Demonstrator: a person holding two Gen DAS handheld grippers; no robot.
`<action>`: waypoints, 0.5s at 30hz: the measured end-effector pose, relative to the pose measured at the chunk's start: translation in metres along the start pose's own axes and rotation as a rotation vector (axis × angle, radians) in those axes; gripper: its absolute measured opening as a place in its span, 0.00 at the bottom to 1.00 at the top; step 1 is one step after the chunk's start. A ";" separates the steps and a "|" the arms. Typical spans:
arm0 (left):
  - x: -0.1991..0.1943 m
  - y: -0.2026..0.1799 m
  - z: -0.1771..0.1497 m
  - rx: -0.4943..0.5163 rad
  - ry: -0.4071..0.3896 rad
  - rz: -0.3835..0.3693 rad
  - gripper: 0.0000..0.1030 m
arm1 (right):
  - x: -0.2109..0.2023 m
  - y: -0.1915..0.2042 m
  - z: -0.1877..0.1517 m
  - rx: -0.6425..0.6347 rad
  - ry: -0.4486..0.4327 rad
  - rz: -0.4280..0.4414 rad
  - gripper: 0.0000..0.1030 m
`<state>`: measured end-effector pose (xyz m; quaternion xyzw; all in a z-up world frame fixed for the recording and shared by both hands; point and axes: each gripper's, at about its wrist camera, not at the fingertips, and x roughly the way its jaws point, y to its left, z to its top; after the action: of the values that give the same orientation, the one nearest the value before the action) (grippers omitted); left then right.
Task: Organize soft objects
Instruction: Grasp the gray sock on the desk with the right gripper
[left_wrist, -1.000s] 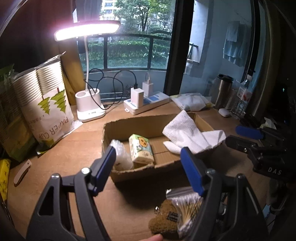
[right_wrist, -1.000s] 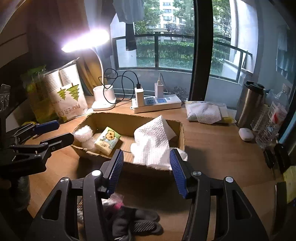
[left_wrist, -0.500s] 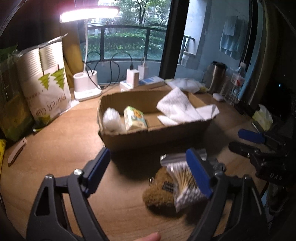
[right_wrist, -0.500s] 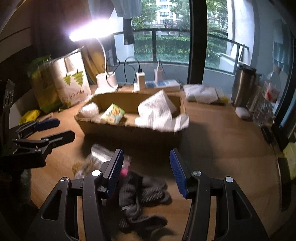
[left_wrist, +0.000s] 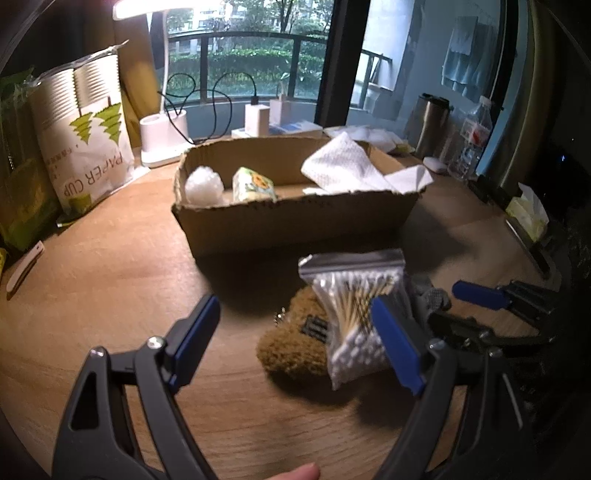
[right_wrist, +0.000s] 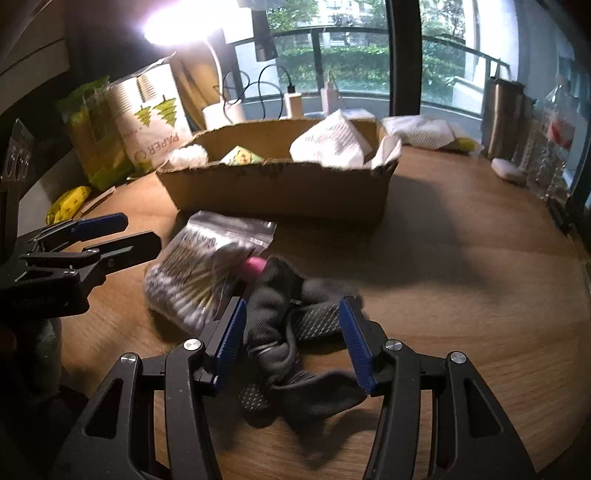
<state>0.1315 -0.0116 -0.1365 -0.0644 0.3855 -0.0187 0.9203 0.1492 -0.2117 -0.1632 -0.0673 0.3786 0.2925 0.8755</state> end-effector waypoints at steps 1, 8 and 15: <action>0.001 -0.001 0.000 0.000 0.003 0.000 0.83 | 0.003 0.000 -0.002 -0.003 0.007 0.003 0.54; 0.004 -0.025 0.004 0.041 0.006 -0.008 0.83 | 0.013 -0.005 -0.015 -0.008 0.023 0.054 0.47; 0.024 -0.053 0.004 0.110 0.062 0.007 0.83 | 0.008 -0.020 -0.018 -0.005 0.003 0.111 0.27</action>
<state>0.1521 -0.0659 -0.1434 -0.0118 0.4122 -0.0387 0.9102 0.1532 -0.2310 -0.1836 -0.0487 0.3822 0.3417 0.8572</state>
